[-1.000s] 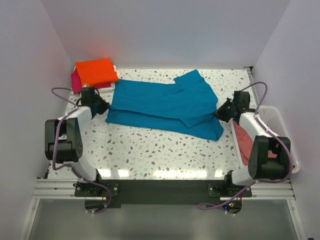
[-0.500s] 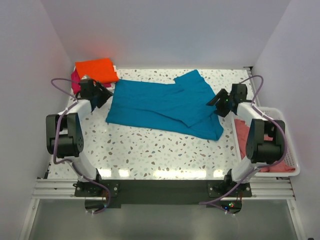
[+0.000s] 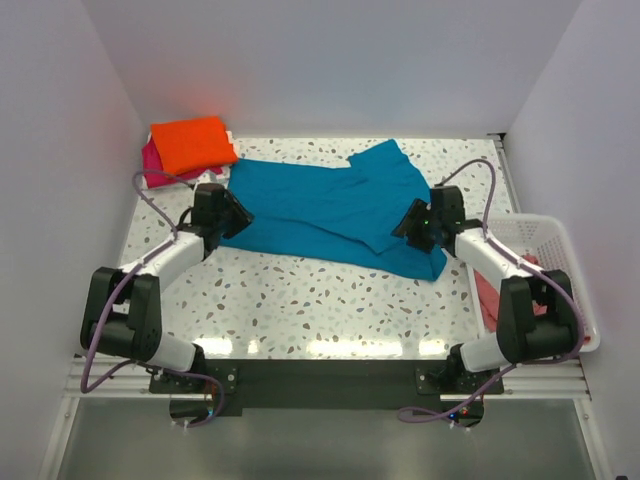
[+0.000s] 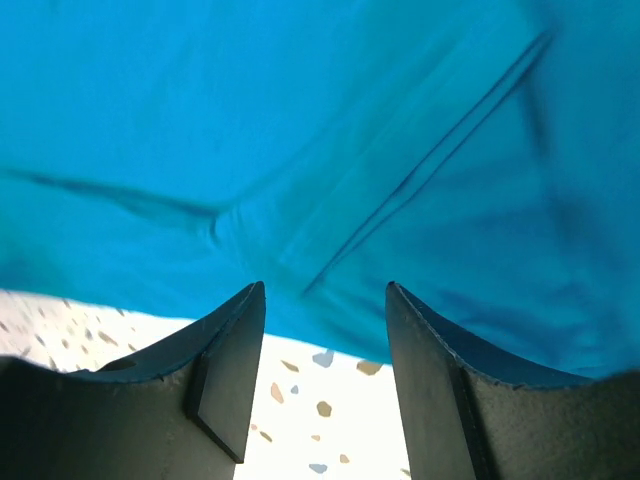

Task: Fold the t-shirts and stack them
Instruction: Fold the tshirt

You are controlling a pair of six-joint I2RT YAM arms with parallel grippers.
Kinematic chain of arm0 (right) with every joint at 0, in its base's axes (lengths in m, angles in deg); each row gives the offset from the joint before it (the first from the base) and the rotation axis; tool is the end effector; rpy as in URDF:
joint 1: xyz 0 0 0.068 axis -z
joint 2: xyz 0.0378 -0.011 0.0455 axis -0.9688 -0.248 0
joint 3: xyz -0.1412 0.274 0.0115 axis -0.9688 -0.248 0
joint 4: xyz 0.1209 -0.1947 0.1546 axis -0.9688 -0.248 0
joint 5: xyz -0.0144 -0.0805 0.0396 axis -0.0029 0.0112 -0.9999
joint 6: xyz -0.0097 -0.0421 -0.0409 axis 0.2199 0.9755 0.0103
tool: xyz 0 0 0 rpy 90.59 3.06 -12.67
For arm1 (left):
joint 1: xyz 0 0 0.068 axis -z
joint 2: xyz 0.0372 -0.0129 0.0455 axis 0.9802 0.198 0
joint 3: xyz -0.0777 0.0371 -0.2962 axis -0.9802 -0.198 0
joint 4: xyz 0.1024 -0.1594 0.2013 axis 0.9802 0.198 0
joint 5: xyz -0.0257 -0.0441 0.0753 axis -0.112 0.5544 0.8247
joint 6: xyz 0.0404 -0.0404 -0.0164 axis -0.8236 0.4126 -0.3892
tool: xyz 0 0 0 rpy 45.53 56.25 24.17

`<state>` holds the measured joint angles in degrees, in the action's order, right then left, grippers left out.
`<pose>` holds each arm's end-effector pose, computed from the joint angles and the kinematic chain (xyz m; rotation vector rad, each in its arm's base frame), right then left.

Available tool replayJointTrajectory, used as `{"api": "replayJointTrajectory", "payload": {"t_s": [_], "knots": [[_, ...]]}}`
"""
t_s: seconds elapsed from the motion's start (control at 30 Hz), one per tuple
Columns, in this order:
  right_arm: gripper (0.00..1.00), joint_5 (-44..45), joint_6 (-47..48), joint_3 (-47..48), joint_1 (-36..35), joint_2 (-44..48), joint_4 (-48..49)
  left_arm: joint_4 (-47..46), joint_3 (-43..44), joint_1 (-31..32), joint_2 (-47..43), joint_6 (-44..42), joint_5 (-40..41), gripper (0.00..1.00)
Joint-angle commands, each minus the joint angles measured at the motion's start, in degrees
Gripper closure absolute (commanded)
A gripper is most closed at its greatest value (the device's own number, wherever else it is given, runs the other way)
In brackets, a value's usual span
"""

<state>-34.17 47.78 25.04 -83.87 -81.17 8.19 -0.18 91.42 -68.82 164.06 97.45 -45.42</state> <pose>0.3090 0.0501 0.2289 0.6114 2.4035 0.5196 0.3213 -0.0545 0.2317 -0.7104 2.1687 -0.4966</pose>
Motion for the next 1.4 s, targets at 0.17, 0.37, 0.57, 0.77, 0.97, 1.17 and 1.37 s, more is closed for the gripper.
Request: {"api": "replayJointTrajectory", "payload": {"t_s": [0.17,0.37,0.57,0.77,0.97,1.17,1.37], "knots": [[0.45,6.93,-1.76,-0.67,-9.25,-2.60,2.92,-4.53,-5.56,0.17,-0.56,3.63,4.96,0.61],[0.45,7.91,-3.25,0.21,-11.55,-5.85,4.32,-4.27,-5.65,0.17,0.85,3.81,5.40,0.62],[0.47,7.82,-4.75,0.82,-12.25,-8.75,6.26,-4.18,-5.56,0.17,0.94,3.64,5.58,0.62],[0.65,7.82,-5.45,3.02,-12.25,-11.30,6.96,-3.92,-5.74,0.17,1.03,3.46,5.40,0.62],[0.77,7.21,-5.36,5.04,-12.34,-11.83,6.18,-3.21,-5.30,0.17,0.76,3.20,5.75,0.62],[0.63,8.61,-3.34,2.41,-12.34,-8.85,3.72,-2.51,-5.12,0.17,0.94,2.85,6.10,0.62],[0.60,9.57,-3.60,-4.09,-12.25,-4.63,4.50,-1.46,-4.77,0.17,1.55,3.28,6.80,0.62]]}}
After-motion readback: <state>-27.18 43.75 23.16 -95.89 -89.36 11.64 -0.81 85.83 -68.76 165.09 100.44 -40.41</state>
